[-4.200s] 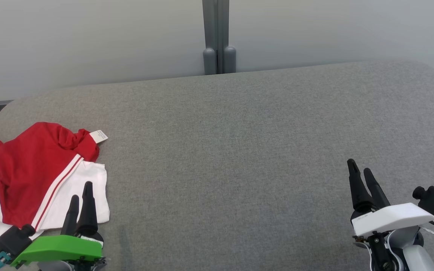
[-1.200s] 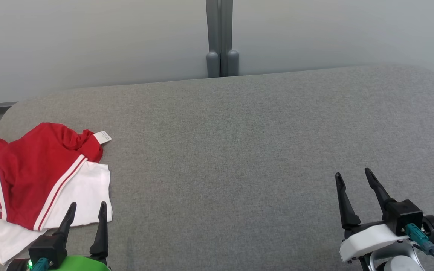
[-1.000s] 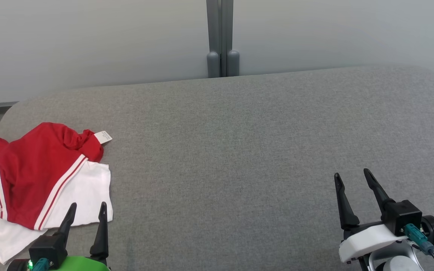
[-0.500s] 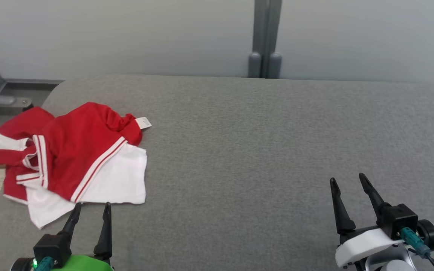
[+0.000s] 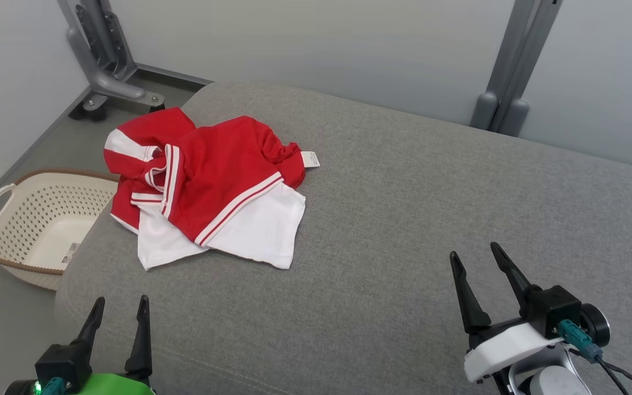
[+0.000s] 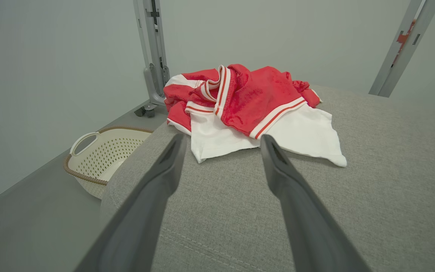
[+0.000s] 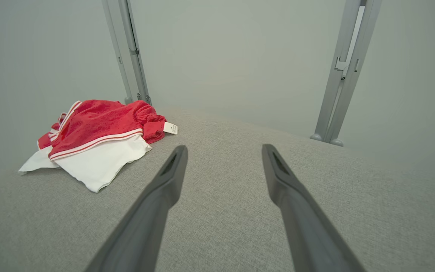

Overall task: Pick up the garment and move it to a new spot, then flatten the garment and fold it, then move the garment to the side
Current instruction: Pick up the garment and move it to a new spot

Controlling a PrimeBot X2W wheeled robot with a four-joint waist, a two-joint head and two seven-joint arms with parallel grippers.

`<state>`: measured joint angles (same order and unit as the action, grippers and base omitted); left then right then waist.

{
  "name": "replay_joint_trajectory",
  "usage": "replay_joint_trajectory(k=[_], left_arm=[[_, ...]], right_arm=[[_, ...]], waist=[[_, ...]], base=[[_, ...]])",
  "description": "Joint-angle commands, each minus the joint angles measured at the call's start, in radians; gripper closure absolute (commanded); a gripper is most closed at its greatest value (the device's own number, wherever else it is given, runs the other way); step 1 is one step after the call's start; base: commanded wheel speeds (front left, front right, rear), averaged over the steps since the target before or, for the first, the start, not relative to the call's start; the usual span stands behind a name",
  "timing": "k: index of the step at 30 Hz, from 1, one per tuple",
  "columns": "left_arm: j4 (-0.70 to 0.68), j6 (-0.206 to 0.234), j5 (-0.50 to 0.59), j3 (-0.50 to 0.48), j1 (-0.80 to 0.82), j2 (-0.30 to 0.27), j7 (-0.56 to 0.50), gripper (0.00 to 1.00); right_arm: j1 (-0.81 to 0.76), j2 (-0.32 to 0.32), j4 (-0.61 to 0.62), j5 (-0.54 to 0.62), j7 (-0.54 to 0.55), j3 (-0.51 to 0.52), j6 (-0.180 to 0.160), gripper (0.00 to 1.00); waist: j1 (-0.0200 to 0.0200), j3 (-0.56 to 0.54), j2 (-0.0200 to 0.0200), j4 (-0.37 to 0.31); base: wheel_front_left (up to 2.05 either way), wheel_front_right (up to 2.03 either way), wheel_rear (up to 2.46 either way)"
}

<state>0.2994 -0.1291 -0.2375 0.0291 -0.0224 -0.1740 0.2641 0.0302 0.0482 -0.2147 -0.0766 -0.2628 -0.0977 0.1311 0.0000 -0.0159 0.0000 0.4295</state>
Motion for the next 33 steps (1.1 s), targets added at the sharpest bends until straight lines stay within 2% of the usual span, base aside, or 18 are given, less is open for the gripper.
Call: replay_joint_trajectory(k=[1,5,12,16,21,25,27,28,29,30,31,32,33], left_arm=[[-0.002,-0.003,-0.009,0.004,0.021,-0.002,0.001,0.0],[0.007,-0.003,-0.031,0.035,0.076,-0.01,0.001,0.0],[0.111,-0.003,-0.113,0.157,0.321,-0.067,-0.01,0.0],[0.186,-0.002,-0.183,0.223,0.476,-0.131,-0.073,0.0],[0.264,-0.002,-0.26,0.305,0.614,-0.21,-0.166,0.0],[0.359,-0.001,-0.29,0.333,0.676,-0.263,-0.238,0.0],[0.418,0.022,-0.292,0.322,0.705,-0.279,-0.265,0.0],[0.444,0.036,-0.275,0.325,0.72,-0.29,-0.271,0.1],[0.466,0.048,-0.276,0.323,0.726,-0.29,-0.279,0.38],[0.488,0.055,-0.276,0.323,0.729,-0.287,-0.282,0.54],[0.504,0.058,-0.272,0.326,0.734,-0.288,-0.281,0.63],[0.518,0.061,-0.272,0.326,0.739,-0.288,-0.28,0.96],[0.53,0.06,-0.272,0.327,0.742,-0.29,-0.281,1.0]], right_arm=[[0.014,0.004,-0.001,-0.004,-0.003,-0.002,-0.001,0.0],[0.052,0.004,0.0,0.018,-0.003,-0.012,-0.001,0.0],[0.165,0.005,0.012,0.07,-0.003,-0.036,-0.001,0.0],[0.222,0.005,0.022,0.076,-0.003,-0.051,-0.001,0.0],[0.256,0.004,0.032,0.065,-0.003,-0.062,-0.001,0.0],[0.269,0.002,0.033,0.051,-0.003,-0.075,-0.001,0.0],[0.27,0.003,0.033,0.046,-0.003,-0.078,-0.001,0.0],[0.272,0.003,0.037,0.041,-0.003,-0.076,-0.001,0.0],[0.272,0.003,0.039,0.039,-0.003,-0.075,-0.001,0.0],[0.271,0.003,0.041,0.035,-0.003,-0.076,-0.001,0.0],[0.269,0.003,0.043,0.033,-0.003,-0.076,-0.001,0.0],[0.267,0.003,0.045,0.03,-0.003,-0.077,-0.001,0.0],[0.264,0.003,0.045,0.029,-0.003,-0.077,-0.001,0.0]], waist=[[0.0,0.031,0.0,0.005],[0.0,0.093,0.0,-0.046],[0.0,0.271,0.0,-0.171],[0.0,0.356,0.0,-0.24],[0.0,0.411,0.0,-0.295],[0.0,0.424,0.0,-0.326],[0.0,0.424,0.0,-0.338],[0.0,0.424,0.0,-0.343],[0.0,0.423,0.0,-0.347],[0.0,0.421,0.0,-0.351],[0.0,0.419,0.0,-0.354],[0.0,0.417,0.0,-0.356],[0.0,0.413,0.0,-0.357]], base=[[0.0,0.0,0.0],[0.0,0.0,0.0],[0.0,0.0,0.0],[0.0,0.0,0.0],[0.0,0.0,0.0],[0.0,0.0,0.0],[0.0,0.0,0.0],[0.0,0.0,0.0],[0.0,0.0,0.0],[0.0,0.0,0.0],[0.0,0.0,0.0],[0.0,0.0,0.0],[0.0,0.0,0.0]])
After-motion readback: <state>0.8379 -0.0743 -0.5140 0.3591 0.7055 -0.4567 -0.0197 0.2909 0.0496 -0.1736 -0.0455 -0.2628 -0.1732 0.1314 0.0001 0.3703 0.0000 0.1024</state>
